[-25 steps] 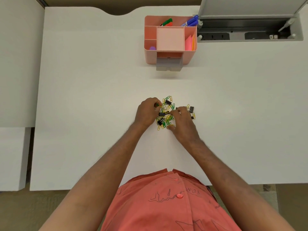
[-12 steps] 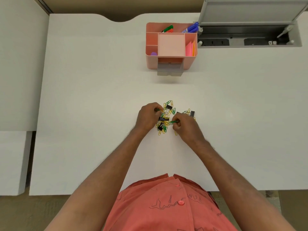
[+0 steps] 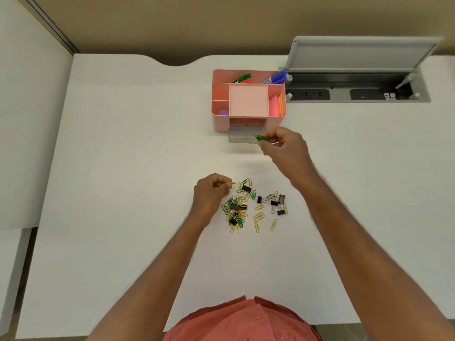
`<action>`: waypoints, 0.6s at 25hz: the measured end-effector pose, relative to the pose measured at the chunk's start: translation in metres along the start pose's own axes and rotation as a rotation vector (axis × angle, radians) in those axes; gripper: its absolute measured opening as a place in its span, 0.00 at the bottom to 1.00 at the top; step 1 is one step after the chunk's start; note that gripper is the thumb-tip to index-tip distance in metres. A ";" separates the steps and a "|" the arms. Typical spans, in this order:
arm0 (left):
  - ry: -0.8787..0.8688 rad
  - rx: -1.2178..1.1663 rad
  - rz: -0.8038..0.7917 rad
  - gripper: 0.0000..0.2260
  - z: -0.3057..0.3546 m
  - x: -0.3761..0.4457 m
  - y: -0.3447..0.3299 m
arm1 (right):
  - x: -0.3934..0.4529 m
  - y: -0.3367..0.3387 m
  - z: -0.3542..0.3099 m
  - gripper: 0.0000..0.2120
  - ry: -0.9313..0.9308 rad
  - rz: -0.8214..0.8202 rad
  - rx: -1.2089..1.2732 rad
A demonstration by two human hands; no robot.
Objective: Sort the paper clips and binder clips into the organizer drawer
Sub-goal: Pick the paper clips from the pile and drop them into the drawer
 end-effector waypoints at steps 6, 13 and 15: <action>-0.219 0.067 0.088 0.06 0.074 -0.001 0.008 | 0.055 -0.022 -0.022 0.09 0.232 -0.023 -0.768; -0.491 0.395 0.213 0.05 0.153 0.023 0.002 | 0.052 -0.026 -0.014 0.09 0.234 -0.010 -0.725; -0.527 0.567 0.243 0.07 0.166 0.030 -0.006 | 0.039 -0.018 -0.014 0.08 0.254 0.062 -0.641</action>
Point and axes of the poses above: each hand's wrist, its own x-axis towards the middle knuckle, its own y-axis out of the back of the hand, z = x × y, the point moved 7 cm from there along x, towards the middle knuckle, and after that the axes turned 9 degrees about y, right-handed, at the moved point
